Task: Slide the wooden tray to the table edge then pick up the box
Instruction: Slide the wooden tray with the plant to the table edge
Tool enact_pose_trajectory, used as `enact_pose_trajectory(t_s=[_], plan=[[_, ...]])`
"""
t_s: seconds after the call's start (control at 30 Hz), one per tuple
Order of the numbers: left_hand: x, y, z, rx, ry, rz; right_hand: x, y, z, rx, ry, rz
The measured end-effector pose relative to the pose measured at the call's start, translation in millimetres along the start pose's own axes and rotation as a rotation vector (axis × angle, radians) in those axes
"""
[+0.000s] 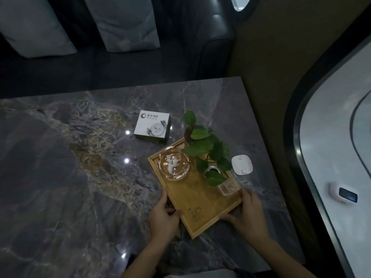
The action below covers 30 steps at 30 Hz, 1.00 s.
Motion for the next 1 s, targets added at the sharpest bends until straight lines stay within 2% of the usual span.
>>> enact_pose_trajectory(t_s=[0.17, 0.5, 0.63, 1.0], plan=[[0, 15, -21, 0.019, -0.049, 0.016, -7, -7, -14, -0.019, 0.019, 0.033], [-5, 37, -74, 0.081, -0.048, -0.004, -7, -29, -40, 0.033, 0.044, 0.083], [-8, 46, -93, 0.045, -0.064, -0.019, -6, -35, -52, 0.034, 0.066, 0.102], [-14, 72, -141, 0.134, -0.013, -0.057, -6, -55, -85, 0.068, 0.051, 0.124]])
Point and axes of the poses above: each hand's wrist, its own z-axis away from the middle knuckle, its own x-axis out of the palm, y = z × x, the point moved 2 cm from there along -z, towards the middle knuckle, and after that the axes turned 2 degrees about x, right-handed, at the moved point
